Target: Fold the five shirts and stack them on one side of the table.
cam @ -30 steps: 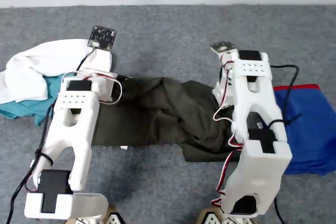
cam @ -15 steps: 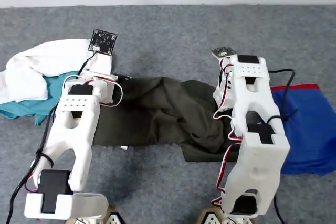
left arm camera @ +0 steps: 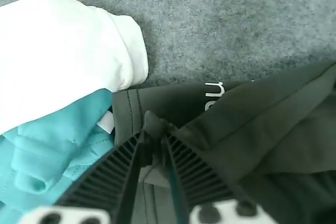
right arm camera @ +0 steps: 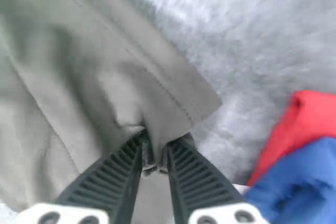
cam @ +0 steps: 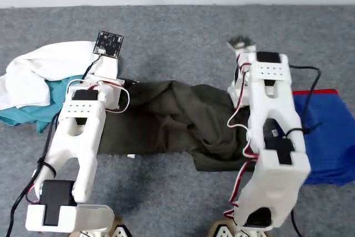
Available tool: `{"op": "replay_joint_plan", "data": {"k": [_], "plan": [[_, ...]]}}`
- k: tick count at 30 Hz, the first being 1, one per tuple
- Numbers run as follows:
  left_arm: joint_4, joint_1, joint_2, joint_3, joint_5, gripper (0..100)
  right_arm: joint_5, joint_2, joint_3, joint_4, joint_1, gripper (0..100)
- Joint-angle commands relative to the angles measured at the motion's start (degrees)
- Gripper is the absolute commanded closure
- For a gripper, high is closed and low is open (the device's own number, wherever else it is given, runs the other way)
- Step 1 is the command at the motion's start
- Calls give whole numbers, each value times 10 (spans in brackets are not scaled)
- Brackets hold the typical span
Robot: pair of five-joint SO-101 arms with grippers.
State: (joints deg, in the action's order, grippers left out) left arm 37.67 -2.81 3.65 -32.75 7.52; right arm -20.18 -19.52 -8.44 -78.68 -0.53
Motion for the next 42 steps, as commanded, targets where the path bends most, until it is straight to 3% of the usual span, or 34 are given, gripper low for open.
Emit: {"op": "replay_joint_plan", "data": {"k": [1,9,18,24,29,34,42], "plan": [[-8,4,10,12,-4,987,3,86,-20,39,-2,988],[2,4,10,67,-5,987,4,130,-20,145,-1,988],[51,3,10,81,-5,987,3,140,53,-16,0,988],[61,4,11,84,-5,987,-23,278,40,-152,48,988],[220,10,84,142,-5,987,-21,448,41,-236,73,988],[368,11,224,196,-5,987,-22,616,41,-241,75,989],[407,6,432,205,-3,987,-25,686,178,-233,44,989]]}}
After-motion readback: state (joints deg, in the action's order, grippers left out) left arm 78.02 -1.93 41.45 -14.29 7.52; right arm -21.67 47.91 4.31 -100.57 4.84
